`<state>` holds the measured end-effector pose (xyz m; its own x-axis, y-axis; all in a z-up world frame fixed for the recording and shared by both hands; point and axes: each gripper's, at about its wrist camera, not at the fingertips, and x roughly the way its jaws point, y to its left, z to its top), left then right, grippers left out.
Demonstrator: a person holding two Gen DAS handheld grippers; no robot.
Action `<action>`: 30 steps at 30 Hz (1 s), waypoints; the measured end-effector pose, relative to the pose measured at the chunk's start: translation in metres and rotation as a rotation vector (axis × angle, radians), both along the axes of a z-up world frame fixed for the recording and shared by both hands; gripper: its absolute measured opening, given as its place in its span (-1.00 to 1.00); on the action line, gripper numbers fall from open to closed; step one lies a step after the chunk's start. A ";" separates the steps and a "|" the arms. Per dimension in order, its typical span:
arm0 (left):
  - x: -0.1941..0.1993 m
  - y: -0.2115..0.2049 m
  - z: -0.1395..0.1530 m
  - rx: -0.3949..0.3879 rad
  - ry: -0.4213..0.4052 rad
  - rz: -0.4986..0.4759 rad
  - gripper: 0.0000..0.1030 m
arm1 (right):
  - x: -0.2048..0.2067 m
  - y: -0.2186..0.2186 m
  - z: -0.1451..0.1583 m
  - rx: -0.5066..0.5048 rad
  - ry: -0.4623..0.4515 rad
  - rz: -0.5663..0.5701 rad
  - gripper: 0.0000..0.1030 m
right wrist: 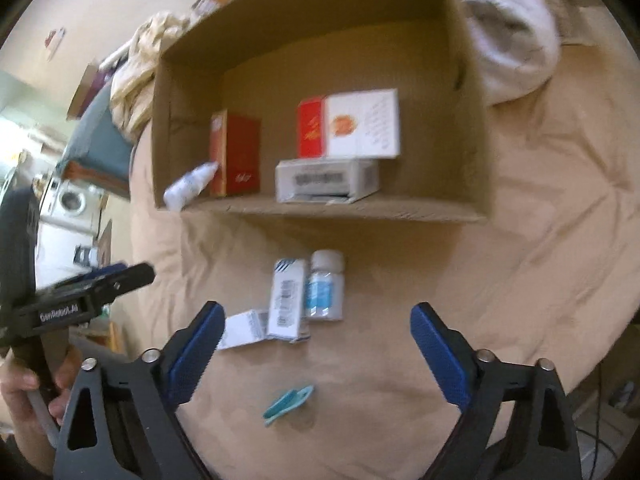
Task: Organize objects
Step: 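Open both grippers and withdraw them from the cardboard box, then grasp the white-blue medicine box with the right gripper and lift it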
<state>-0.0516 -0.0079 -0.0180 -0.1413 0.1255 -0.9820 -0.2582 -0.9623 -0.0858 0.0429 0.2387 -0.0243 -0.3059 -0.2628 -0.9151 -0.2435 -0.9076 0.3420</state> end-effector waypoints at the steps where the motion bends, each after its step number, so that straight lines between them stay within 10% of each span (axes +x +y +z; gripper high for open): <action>1: 0.000 0.001 -0.001 -0.007 0.001 -0.004 0.64 | -0.002 -0.006 -0.005 0.020 -0.019 0.021 0.91; 3: 0.000 0.002 -0.002 -0.008 -0.001 -0.006 0.64 | -0.007 -0.018 -0.013 0.050 -0.052 0.055 0.89; 7: -0.001 0.000 -0.002 0.012 -0.010 -0.005 0.64 | -0.019 -0.026 -0.032 -0.104 -0.120 0.029 -0.19; 24: -0.002 -0.016 0.009 0.063 -0.017 0.042 0.64 | -0.052 -0.061 -0.064 0.120 -0.232 0.036 -0.38; 30: 0.001 -0.019 0.004 0.045 -0.031 0.064 0.64 | -0.043 -0.070 -0.029 0.134 -0.097 0.065 -0.45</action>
<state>-0.0504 -0.0270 -0.0142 -0.1206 0.1616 -0.9795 -0.1926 -0.9717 -0.1366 -0.0001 0.1687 -0.0532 -0.2013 -0.1523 -0.9676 -0.2090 -0.9584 0.1943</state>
